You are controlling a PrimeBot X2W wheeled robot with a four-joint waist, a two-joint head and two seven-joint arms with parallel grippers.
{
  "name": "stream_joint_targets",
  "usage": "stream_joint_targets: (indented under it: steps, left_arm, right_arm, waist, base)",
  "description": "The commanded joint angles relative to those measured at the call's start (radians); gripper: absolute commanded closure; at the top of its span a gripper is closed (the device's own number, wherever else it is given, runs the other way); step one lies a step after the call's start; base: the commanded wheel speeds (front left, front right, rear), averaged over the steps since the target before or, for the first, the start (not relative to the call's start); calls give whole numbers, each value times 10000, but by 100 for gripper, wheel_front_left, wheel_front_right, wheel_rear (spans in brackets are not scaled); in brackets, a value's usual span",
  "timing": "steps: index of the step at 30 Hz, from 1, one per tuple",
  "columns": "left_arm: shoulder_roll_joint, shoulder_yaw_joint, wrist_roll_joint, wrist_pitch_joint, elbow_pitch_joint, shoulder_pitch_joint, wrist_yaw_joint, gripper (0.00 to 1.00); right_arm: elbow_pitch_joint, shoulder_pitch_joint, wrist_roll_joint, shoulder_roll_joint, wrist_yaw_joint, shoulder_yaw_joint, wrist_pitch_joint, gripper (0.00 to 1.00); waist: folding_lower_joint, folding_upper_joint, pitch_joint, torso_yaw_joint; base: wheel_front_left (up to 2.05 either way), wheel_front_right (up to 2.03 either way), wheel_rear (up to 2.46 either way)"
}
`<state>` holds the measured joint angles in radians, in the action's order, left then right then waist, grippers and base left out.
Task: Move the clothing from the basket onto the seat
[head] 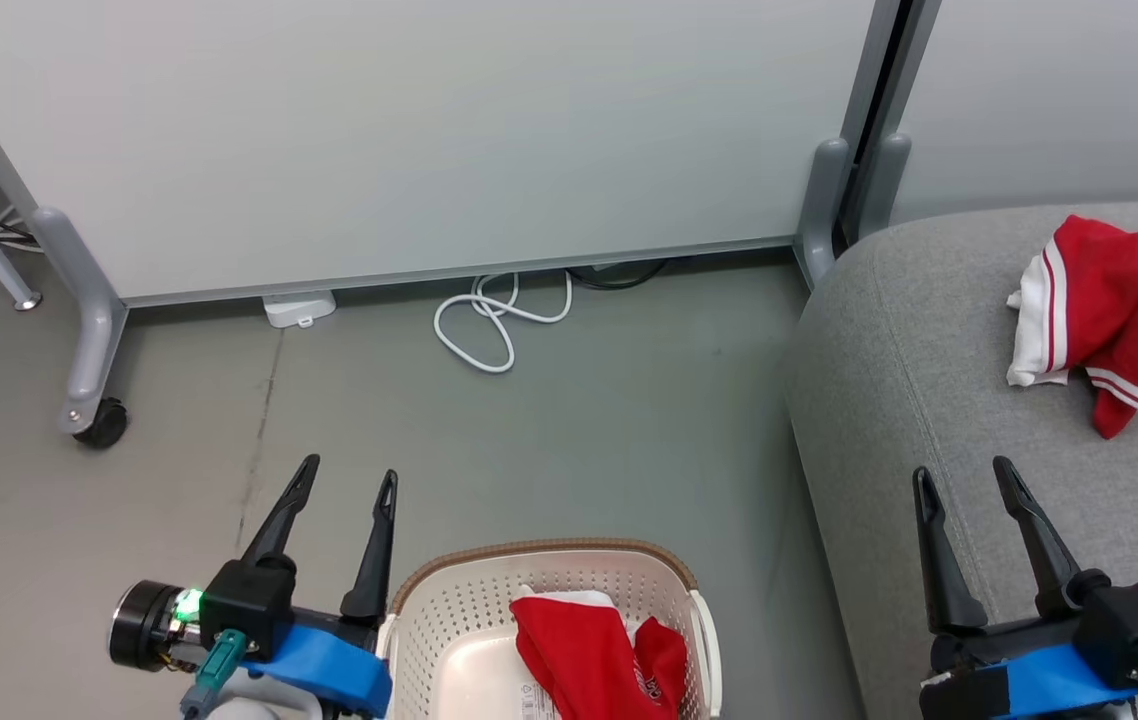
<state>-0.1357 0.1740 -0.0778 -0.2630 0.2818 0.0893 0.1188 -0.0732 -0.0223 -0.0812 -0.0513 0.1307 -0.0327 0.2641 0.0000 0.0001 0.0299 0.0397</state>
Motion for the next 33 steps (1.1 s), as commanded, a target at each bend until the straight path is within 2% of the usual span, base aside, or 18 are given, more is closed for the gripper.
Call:
stream_joint_targets:
  steps: [1,9,17,33]
  left_arm:
    - [-114,182,64,-27,192,314,53,0]
    - [-355,1226,53,-27,1453,1422,127,0]
    - [-466,2500,-544,-29,2816,2702,108,0]
    - [-459,4370,-1536,-27,6265,5039,111,0]
  right_arm:
    - [62,206,82,13,1,46,4,0]
    - [188,881,283,10,1,359,4,0]
    - [330,1801,340,-107,1,651,4,0]
    - [851,3243,391,-136,1,1053,6,0]
  waist:
    - [0,-1,143,-34]
    - [0,-1,1068,-359]
    - [0,-1,2305,-822]
    - [0,-1,4830,-1622]
  base:
    - [0,0,0]
    - [0,0,0]
    - [0,0,0]
    - [0,0,0]
